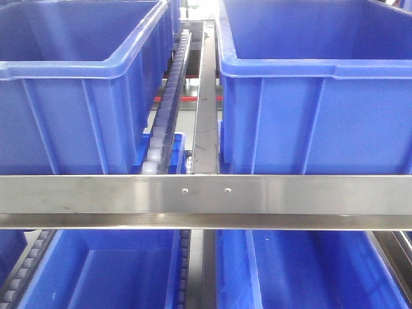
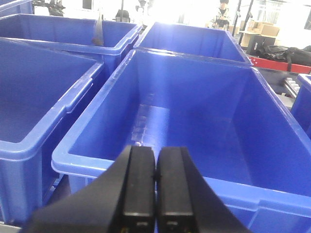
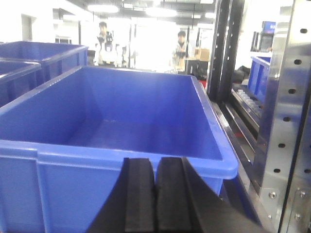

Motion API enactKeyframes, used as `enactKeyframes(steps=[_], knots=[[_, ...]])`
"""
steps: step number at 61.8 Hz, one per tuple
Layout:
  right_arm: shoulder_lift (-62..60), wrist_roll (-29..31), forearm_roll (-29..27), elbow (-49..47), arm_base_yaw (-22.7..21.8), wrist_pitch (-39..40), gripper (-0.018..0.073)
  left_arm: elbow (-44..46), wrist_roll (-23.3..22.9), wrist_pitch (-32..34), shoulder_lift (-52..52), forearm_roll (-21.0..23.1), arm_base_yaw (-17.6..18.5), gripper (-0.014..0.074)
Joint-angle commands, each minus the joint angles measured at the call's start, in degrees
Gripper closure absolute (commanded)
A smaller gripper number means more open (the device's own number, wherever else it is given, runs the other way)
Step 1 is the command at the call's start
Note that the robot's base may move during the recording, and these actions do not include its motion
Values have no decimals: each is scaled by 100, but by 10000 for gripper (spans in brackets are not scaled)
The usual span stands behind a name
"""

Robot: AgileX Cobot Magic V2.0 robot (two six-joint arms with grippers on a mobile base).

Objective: Pick and sort blue part to right shelf

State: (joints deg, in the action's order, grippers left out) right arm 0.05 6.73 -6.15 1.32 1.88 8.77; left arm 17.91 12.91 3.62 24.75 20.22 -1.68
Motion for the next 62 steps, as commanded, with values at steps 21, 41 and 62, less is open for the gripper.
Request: enactKeyframes(steps=[21,41,62], knots=[[-197,-38,56,-74,-104,103,504,145,4,461,31,39,-18,461],[-192,-673,181,-74,-104,-326,504,145,4,461,31,39,-18,461],[-192,-705,397,-79,-104,-405,504,145,4,461,31,39,-18,461]])
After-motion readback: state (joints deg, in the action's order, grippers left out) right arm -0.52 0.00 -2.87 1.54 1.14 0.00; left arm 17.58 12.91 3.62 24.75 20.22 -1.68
